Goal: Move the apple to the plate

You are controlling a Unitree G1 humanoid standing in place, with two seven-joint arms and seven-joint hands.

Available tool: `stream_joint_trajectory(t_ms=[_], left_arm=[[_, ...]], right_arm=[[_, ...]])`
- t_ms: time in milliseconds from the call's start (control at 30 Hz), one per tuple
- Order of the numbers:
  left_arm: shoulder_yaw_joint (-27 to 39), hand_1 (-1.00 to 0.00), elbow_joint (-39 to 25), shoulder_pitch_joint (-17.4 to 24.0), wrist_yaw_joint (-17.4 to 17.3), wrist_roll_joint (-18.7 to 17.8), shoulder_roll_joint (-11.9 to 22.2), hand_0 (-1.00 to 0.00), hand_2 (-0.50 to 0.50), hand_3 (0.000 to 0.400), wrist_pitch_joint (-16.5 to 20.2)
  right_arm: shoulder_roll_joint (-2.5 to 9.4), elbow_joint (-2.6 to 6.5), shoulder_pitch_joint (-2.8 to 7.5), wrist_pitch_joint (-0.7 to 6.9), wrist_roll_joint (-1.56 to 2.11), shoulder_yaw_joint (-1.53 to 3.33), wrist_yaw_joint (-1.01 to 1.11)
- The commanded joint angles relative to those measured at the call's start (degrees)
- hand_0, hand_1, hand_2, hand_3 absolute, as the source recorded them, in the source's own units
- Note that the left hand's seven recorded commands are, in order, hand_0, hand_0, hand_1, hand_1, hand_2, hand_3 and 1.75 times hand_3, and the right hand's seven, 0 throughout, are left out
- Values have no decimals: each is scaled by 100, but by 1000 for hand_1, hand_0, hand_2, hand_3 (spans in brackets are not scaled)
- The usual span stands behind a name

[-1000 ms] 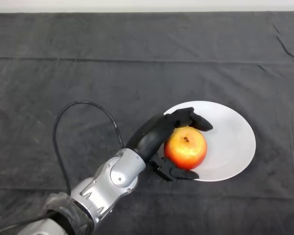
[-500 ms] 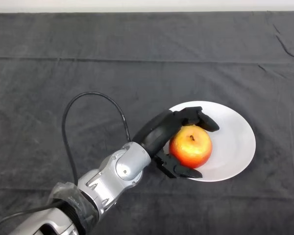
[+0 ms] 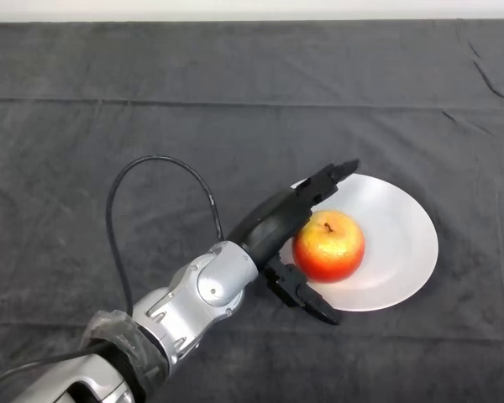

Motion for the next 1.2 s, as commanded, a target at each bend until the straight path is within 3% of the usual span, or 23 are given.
stream_joint_trajectory(t_ms=[33,1200], left_arm=[[144,0,-32,-291,-64,-160,243,0,0,0,22],[2690,0,514,-548,-145,-764,1456,0,0,0,-708]], right_arm=[[-147,-62,64,-24,62,-30,29],[-148,-59,63,-26,59,-29,32]])
